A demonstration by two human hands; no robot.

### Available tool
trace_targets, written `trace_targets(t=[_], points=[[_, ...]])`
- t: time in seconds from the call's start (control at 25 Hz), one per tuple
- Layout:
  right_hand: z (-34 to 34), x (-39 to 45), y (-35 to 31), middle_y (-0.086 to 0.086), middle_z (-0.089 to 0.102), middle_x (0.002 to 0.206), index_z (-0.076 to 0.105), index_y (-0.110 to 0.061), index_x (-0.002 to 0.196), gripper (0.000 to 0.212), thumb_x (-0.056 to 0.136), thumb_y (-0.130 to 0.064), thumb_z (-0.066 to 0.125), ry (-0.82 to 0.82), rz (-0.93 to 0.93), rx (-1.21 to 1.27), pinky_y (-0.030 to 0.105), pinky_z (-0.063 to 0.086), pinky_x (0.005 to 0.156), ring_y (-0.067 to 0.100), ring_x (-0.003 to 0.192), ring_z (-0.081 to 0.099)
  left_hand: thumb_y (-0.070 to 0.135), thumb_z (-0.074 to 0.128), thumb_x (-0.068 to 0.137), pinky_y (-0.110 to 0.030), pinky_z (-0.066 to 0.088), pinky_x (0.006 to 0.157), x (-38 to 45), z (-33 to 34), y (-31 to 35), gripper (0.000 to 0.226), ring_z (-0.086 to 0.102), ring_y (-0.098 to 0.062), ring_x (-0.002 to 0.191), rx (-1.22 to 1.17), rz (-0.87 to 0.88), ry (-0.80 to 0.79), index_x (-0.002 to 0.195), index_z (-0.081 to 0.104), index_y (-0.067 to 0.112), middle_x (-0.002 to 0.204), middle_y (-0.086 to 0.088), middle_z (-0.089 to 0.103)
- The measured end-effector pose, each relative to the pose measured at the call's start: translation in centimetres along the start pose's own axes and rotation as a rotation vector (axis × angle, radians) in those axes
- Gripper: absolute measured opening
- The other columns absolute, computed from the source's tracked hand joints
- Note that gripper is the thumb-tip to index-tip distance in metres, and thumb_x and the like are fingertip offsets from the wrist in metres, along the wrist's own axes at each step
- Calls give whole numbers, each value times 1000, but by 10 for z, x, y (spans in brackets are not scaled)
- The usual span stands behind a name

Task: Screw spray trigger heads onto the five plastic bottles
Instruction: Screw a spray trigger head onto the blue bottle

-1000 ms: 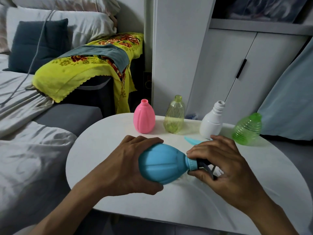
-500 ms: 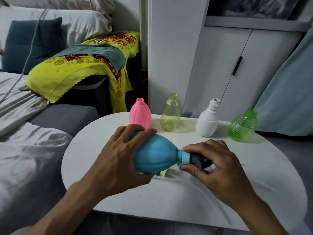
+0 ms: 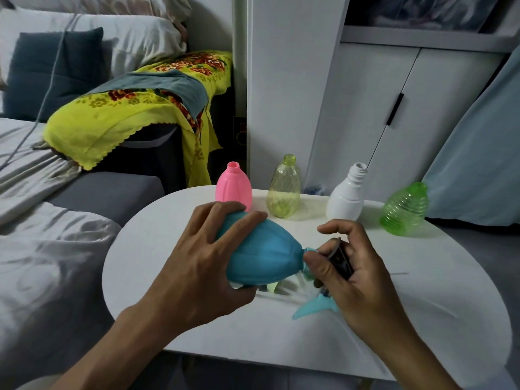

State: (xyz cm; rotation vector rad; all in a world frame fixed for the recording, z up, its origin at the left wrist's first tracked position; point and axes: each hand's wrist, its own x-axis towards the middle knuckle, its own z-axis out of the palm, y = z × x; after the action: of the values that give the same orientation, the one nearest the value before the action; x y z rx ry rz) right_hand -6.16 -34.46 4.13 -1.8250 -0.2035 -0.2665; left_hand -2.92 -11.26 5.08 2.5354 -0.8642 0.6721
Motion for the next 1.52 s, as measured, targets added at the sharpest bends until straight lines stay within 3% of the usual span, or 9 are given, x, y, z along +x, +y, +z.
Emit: trace_targets(t=[0.24, 0.36, 0.52, 0.68, 0.8, 1.0, 1.12, 1.24, 1.52], points=[[-5, 3, -1, -9, 64, 71, 67, -28, 92, 16, 79, -32, 75, -134, 171, 86, 18, 49, 55, 6, 62, 59, 43, 87, 57, -44, 50, 93, 1, 4, -1, 91, 45, -31, 121, 65, 17, -29, 137, 52, 18, 133, -13, 53], [-10, 4, 1, -3, 66, 78, 68, -32, 97, 24, 80, -20, 80, -127, 178, 84, 25, 54, 57, 11, 65, 63, 41, 88, 57, -45, 50, 92, 1, 6, -1, 90, 44, -32, 122, 81, 53, -39, 137, 52, 19, 135, -13, 52], [-19, 8, -3, 7, 71, 73, 70, -18, 85, 19, 72, -27, 81, -251, 437, 238, 25, 53, 53, 18, 59, 67, 41, 87, 59, -39, 45, 95, -2, 9, 1, 87, 42, -29, 124, 74, 103, -60, 136, 53, 20, 136, -11, 50], [-30, 10, -4, 19, 68, 73, 68, -13, 81, 7, 85, -19, 69, -425, 616, 355, 28, 47, 42, 22, 37, 52, 48, 83, 60, -34, 45, 95, -5, 10, 5, 88, 43, -22, 123, -44, 78, -108, 138, 51, 25, 136, -5, 50], [-30, 9, -1, 16, 64, 62, 66, -9, 84, 9, 87, -17, 62, -304, 662, 555, 26, 44, 37, 25, 43, 59, 56, 82, 59, -33, 51, 95, -4, 11, 9, 92, 45, -14, 121, -187, -1, -110, 140, 47, 31, 134, 4, 48], [-3, 5, 6, 6, 46, 44, 74, -14, 78, 17, 77, -28, 65, -44, 547, 891, 32, 47, 43, 15, 34, 41, 61, 81, 54, -27, 51, 90, -2, 19, 16, 94, 47, -8, 111, -312, -145, -57, 137, 46, 34, 125, 14, 49], [12, 5, 9, 8, 61, 59, 78, -16, 87, 23, 85, -17, 56, -30, 506, 1054, 33, 51, 50, 19, 50, 57, 62, 78, 53, -29, 53, 88, -1, 23, 16, 93, 48, -10, 107, -347, -281, -22, 135, 45, 34, 120, 14, 47], [21, 4, 14, 0, 62, 66, 78, -22, 95, 14, 83, -22, 71, 11, 363, 826, 29, 48, 52, 13, 56, 53, 59, 78, 53, -34, 54, 90, -3, 29, 21, 96, 46, -16, 111, -306, -327, 28, 138, 42, 31, 125, 7, 46], [28, 10, 20, 4, 74, 116, 75, -23, 107, 35, 74, -35, 76, 176, 439, 974, 36, 57, 75, 19, 100, 72, 24, 91, 57, -51, 47, 98, -4, 50, 37, 108, 34, -38, 126, 54, -148, 163, 145, 30, 18, 138, -16, 34]])
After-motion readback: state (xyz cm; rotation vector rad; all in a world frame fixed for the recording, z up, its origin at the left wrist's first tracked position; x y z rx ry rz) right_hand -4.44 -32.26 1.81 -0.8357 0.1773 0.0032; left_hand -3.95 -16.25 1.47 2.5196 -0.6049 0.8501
